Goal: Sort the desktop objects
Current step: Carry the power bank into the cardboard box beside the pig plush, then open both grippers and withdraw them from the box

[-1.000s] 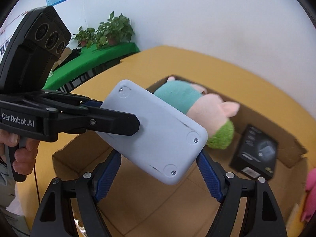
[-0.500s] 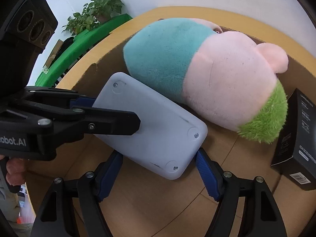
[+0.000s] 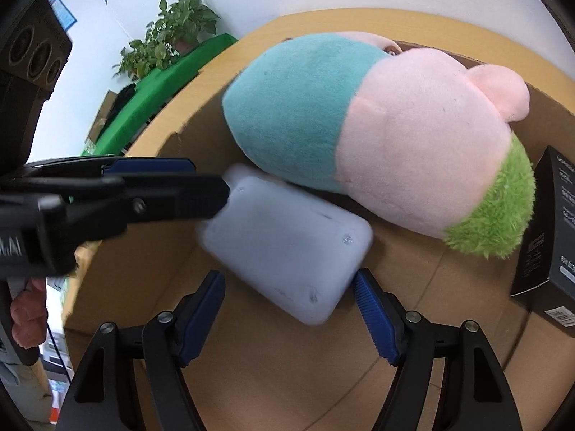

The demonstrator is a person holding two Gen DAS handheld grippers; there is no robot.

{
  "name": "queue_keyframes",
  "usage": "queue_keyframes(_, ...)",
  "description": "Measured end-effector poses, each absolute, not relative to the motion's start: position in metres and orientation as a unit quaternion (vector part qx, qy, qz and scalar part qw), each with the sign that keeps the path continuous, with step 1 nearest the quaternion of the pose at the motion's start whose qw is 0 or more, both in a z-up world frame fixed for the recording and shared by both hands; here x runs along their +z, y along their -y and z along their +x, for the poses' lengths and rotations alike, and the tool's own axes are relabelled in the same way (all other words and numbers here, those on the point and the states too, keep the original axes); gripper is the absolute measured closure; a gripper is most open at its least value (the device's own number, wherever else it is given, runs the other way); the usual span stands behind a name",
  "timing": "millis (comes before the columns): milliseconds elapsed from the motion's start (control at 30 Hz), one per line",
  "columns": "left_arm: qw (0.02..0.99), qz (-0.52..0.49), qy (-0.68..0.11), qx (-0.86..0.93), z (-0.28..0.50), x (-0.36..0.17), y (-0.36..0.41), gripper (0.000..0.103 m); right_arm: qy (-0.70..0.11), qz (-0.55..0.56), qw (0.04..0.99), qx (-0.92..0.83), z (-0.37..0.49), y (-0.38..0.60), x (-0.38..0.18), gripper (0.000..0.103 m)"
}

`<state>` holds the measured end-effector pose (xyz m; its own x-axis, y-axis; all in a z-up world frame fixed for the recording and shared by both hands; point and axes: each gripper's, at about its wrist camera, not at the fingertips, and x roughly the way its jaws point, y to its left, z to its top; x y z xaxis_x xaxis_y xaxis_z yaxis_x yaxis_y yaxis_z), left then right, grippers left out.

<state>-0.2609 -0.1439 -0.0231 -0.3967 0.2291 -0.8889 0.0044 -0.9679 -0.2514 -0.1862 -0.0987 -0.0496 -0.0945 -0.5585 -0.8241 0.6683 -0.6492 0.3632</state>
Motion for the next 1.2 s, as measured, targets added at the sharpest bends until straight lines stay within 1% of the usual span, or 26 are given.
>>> queue_keyframes(267,0.062,-0.519,0.11,0.845,-0.241,-0.01,0.153,0.053,-0.062,0.529,0.416,-0.737,-0.18,0.106,-0.047,0.029)
queue_keyframes(400,0.078,-0.491,0.098,0.862,-0.223,0.002,0.145,0.053,-0.072,0.511,0.41,-0.752,-0.167,0.089,-0.027,0.029)
queue_keyframes(467,0.089,-0.459,0.08,0.88,-0.206,0.015,0.137,0.053,-0.078,0.497,0.4,-0.766,-0.157,0.074,-0.011,0.025)
queue_keyframes(500,0.091,-0.446,0.075,0.887,-0.199,0.02,0.135,0.053,-0.084,0.488,0.389,-0.777,-0.15,0.065,-0.002,0.02)
queue_keyframes(533,0.093,-0.43,0.071,0.895,-0.191,0.026,0.132,0.047,-0.092,0.476,0.373,-0.791,-0.142,0.055,0.008,0.015)
queue_keyframes(567,0.092,-0.411,0.067,0.905,-0.18,0.032,0.127,0.042,-0.102,0.463,0.355,-0.806,-0.133,0.045,0.017,0.012)
queue_keyframes(600,0.09,-0.398,0.065,0.911,-0.174,0.037,0.124,0.033,-0.11,0.448,0.334,-0.822,-0.124,0.035,0.028,0.007)
queue_keyframes(633,0.087,-0.384,0.061,0.917,-0.166,0.041,0.116,0.03,-0.114,0.432,0.317,-0.837,-0.113,0.023,0.038,0.003)
queue_keyframes(667,0.088,-0.369,0.055,0.924,-0.157,0.047,0.111,0.03,-0.113,0.417,0.31,-0.847,-0.103,0.016,0.047,0.001)
queue_keyframes(767,0.089,-0.335,0.033,0.937,-0.136,0.057,0.093,0.029,-0.114,0.385,0.283,-0.871,-0.07,-0.007,0.068,0.001)
queue_keyframes(967,0.095,-0.285,0.001,0.954,-0.095,0.072,0.058,0.025,-0.092,0.355,0.237,-0.9,-0.027,-0.053,0.084,0.001)
queue_keyframes(1100,0.101,-0.27,-0.025,0.957,-0.073,0.079,0.036,0.025,-0.09,0.334,0.226,-0.911,-0.003,-0.071,0.095,0.001)
queue_keyframes(1200,0.104,-0.266,-0.024,0.958,-0.064,0.083,0.026,0.025,-0.092,0.319,0.22,-0.917,0.012,-0.082,0.103,0.001)
